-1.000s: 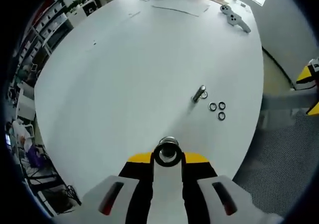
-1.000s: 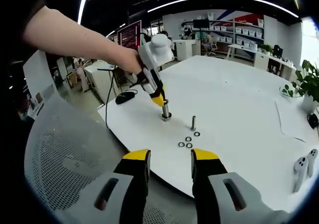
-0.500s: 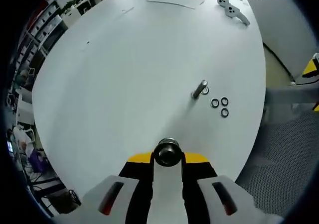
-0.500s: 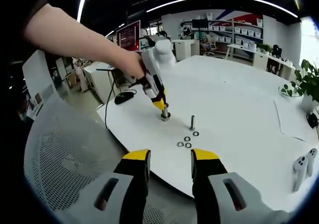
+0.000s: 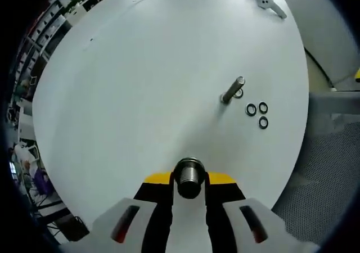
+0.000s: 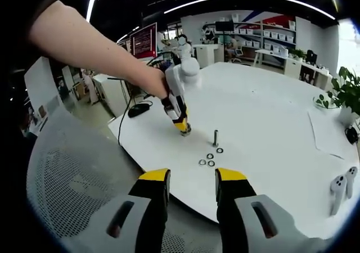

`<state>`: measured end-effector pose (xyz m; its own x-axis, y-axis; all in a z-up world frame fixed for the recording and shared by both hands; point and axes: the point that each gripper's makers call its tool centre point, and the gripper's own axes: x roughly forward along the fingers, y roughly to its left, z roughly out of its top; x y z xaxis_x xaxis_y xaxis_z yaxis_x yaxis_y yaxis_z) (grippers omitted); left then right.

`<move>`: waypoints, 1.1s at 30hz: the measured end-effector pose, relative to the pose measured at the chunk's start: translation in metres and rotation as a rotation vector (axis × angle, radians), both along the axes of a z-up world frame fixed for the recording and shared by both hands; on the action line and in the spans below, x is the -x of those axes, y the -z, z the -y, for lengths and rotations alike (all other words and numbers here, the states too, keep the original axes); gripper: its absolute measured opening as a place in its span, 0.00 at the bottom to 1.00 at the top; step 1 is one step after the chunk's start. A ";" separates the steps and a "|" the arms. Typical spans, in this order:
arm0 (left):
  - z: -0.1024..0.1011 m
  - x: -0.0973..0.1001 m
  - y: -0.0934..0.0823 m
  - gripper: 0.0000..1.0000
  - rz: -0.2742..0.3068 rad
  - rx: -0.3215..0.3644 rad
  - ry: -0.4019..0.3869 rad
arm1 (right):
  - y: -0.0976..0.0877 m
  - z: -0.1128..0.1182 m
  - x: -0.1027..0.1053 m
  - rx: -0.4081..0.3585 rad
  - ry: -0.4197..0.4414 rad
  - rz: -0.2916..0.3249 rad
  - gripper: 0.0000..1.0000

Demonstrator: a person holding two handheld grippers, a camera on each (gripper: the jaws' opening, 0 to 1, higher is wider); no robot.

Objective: Place the washer onto the threaded stud by aligning its center hole with the stud, sliding it down to the base, and recovering from edge contact or off-axis alignment until the washer reaches the visible bottom stop.

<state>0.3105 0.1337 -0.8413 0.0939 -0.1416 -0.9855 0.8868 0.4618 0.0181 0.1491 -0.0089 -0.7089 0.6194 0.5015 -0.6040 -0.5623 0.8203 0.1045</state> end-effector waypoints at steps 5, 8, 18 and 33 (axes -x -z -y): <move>0.000 0.002 0.007 0.19 0.005 -0.003 -0.003 | 0.000 0.000 0.000 0.000 0.001 -0.003 0.35; -0.001 0.004 0.007 0.19 0.009 -0.003 -0.007 | 0.000 0.000 0.000 0.000 0.002 -0.003 0.34; -0.003 -0.001 0.009 0.20 -0.003 0.037 -0.070 | 0.002 -0.001 0.001 0.000 0.000 -0.017 0.34; -0.003 -0.009 -0.020 0.25 0.103 0.135 -0.158 | 0.003 -0.004 0.004 0.004 -0.027 -0.019 0.34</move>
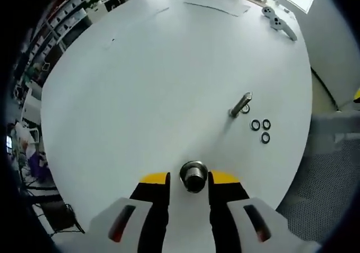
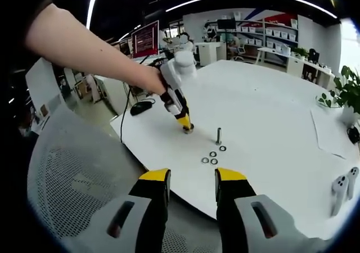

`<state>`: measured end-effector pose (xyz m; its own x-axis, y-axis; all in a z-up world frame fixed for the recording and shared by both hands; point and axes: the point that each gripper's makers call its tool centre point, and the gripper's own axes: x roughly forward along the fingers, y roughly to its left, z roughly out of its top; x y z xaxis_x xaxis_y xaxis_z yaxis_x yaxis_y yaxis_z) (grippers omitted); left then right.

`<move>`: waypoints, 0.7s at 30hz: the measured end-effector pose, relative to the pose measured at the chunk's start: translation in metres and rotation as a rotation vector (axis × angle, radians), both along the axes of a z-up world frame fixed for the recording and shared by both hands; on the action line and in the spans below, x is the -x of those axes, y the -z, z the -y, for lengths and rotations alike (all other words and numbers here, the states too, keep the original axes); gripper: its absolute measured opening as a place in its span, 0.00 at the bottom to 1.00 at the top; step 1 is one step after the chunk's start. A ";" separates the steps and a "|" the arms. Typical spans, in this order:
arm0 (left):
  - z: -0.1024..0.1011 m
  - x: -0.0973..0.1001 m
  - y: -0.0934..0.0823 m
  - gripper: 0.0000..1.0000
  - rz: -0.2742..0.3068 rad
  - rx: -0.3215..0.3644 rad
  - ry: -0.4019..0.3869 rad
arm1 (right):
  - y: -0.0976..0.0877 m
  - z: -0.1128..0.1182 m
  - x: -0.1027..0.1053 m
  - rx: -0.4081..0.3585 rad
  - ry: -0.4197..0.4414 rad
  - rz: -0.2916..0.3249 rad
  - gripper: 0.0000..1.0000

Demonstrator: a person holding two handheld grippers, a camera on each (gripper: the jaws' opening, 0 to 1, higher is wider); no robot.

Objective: Place the washer onto the threaded stud by aligning its center hole with the stud, sliding it down to the base, and recovering from edge contact or off-axis alignment until the washer reaches the visible bottom stop.

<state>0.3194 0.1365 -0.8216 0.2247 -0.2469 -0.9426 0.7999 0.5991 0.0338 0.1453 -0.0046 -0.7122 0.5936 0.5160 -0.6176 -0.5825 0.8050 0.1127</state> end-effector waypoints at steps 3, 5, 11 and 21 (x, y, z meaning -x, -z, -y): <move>-0.002 0.001 -0.012 0.26 0.033 0.032 -0.020 | 0.000 0.000 0.000 0.004 -0.002 0.002 0.34; 0.000 0.001 -0.021 0.27 0.063 0.086 -0.046 | 0.000 0.000 0.000 0.006 -0.003 0.002 0.34; -0.011 0.013 -0.036 0.28 0.108 0.114 -0.060 | 0.000 0.003 -0.001 0.020 0.004 0.011 0.34; -0.027 0.041 -0.057 0.29 0.164 0.201 -0.086 | 0.005 0.011 -0.002 0.061 0.037 0.001 0.34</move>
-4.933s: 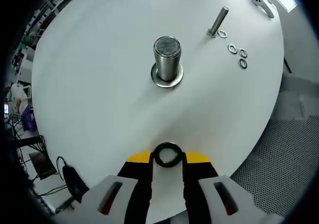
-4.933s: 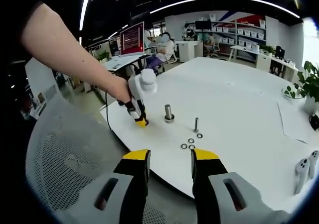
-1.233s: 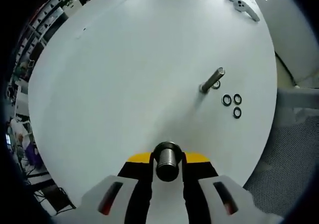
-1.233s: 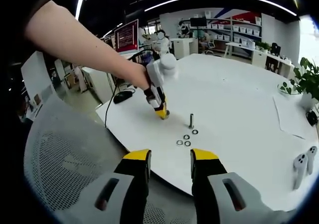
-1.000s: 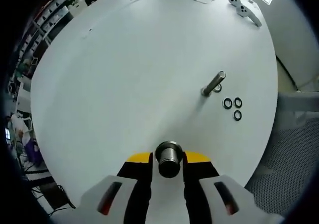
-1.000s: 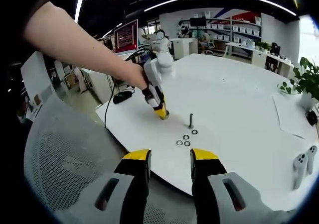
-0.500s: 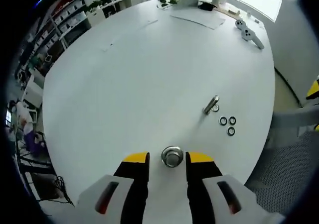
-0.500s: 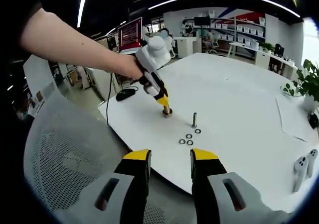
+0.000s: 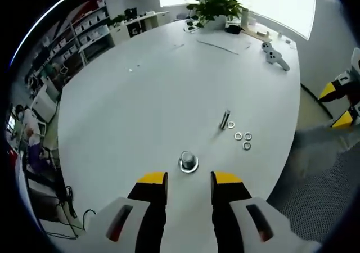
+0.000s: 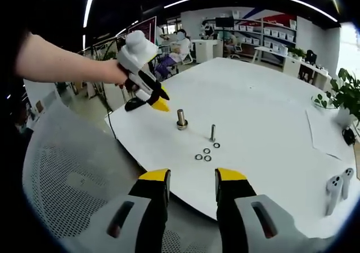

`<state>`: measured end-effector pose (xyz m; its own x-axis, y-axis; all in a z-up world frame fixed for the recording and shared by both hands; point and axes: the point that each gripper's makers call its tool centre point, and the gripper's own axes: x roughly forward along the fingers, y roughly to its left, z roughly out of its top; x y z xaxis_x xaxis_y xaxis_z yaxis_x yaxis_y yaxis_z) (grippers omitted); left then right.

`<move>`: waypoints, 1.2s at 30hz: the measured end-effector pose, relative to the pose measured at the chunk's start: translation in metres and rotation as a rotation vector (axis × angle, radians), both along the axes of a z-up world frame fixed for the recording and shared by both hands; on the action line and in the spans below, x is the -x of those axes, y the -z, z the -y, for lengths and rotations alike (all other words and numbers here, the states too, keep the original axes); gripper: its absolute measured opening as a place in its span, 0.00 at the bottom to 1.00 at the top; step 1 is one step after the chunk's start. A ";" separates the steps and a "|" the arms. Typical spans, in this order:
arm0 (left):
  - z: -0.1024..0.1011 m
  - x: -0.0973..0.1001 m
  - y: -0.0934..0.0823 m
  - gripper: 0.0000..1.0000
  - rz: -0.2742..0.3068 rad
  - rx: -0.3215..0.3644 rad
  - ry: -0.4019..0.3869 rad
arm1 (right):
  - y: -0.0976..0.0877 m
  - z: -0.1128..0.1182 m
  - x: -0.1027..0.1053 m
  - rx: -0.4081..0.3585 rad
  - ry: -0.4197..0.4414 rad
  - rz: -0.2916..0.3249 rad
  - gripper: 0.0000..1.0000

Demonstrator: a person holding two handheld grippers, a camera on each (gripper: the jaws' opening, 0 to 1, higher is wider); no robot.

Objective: Place the washer onto the threaded stud by aligning its center hole with the stud, sliding it down to the base, and recovering from edge contact or off-axis alignment until the washer reaches the visible bottom stop.

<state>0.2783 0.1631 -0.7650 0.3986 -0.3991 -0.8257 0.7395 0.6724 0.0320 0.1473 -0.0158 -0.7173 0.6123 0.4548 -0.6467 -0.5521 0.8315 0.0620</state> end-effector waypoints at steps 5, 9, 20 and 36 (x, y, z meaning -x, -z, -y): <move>-0.012 0.021 -0.013 0.29 0.025 0.058 -0.015 | 0.007 0.005 0.001 0.039 0.011 -0.025 0.35; -0.019 0.031 -0.028 0.31 0.038 0.140 -0.060 | 0.010 0.009 0.002 0.067 0.022 -0.034 0.35; -0.037 0.072 -0.051 0.34 0.040 0.294 -0.155 | 0.017 0.017 0.004 0.098 0.061 -0.066 0.35; -0.055 0.115 -0.065 0.38 0.048 0.333 -0.175 | 0.018 0.029 0.002 0.124 0.126 -0.071 0.35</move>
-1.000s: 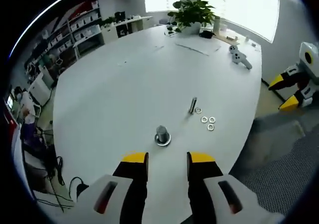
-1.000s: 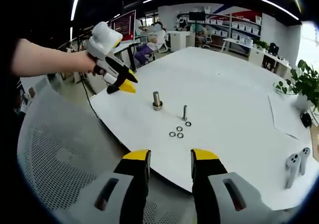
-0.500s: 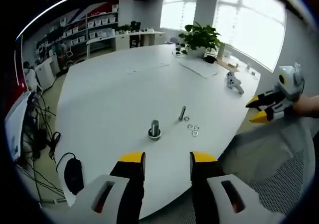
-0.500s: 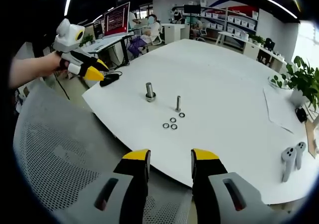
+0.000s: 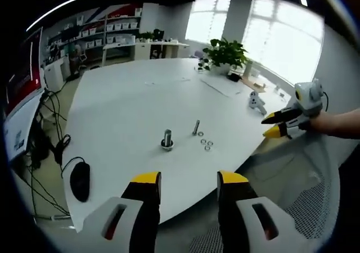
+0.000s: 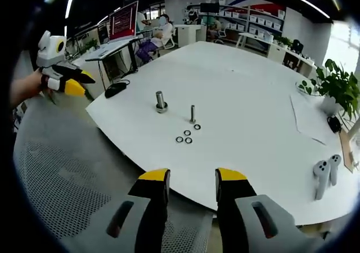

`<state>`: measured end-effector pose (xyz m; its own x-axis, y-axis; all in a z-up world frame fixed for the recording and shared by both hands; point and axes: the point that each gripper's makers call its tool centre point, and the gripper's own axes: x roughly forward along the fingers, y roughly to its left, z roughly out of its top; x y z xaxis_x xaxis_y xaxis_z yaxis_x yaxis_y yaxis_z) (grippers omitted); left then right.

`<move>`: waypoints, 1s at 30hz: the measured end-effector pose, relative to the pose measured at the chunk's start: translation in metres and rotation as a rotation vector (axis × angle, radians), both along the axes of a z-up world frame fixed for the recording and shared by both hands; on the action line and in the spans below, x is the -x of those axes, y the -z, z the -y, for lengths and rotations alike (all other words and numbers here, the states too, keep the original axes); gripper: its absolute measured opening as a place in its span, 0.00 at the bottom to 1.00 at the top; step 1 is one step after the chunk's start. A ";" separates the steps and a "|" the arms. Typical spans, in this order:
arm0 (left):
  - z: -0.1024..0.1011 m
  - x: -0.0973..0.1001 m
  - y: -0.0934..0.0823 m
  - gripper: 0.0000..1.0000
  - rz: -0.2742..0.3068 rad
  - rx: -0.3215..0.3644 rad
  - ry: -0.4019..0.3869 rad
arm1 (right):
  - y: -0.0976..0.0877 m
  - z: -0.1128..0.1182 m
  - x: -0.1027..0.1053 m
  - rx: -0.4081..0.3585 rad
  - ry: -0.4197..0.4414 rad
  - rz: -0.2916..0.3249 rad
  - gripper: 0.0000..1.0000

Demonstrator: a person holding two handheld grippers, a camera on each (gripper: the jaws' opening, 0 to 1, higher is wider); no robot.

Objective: Place the washer onto the threaded stud by aligning its center hole with the stud, sliding it down to the base, and recovering from edge contact or off-axis alignment until the washer reaches the visible bottom stop.

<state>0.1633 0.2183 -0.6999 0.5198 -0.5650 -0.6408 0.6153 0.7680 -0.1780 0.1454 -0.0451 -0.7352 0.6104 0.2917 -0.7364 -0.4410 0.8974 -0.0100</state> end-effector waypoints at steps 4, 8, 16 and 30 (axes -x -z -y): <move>-0.005 0.001 0.000 0.38 0.005 0.028 -0.028 | 0.002 0.002 0.001 0.012 0.002 -0.009 0.35; 0.000 0.009 0.007 0.38 -0.011 0.017 0.002 | 0.005 0.003 0.002 0.028 -0.001 -0.019 0.35; 0.004 0.013 0.006 0.38 0.035 -0.009 0.051 | 0.011 0.007 0.004 0.051 0.006 -0.050 0.35; 0.005 0.016 0.014 0.37 0.006 0.013 0.052 | 0.016 0.008 0.008 0.073 0.016 -0.082 0.35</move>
<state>0.1478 0.2137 -0.7134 0.4934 -0.5997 -0.6300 0.6552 0.7326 -0.1843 0.1371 -0.0535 -0.7515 0.5514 0.2265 -0.8029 -0.4285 0.9027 -0.0397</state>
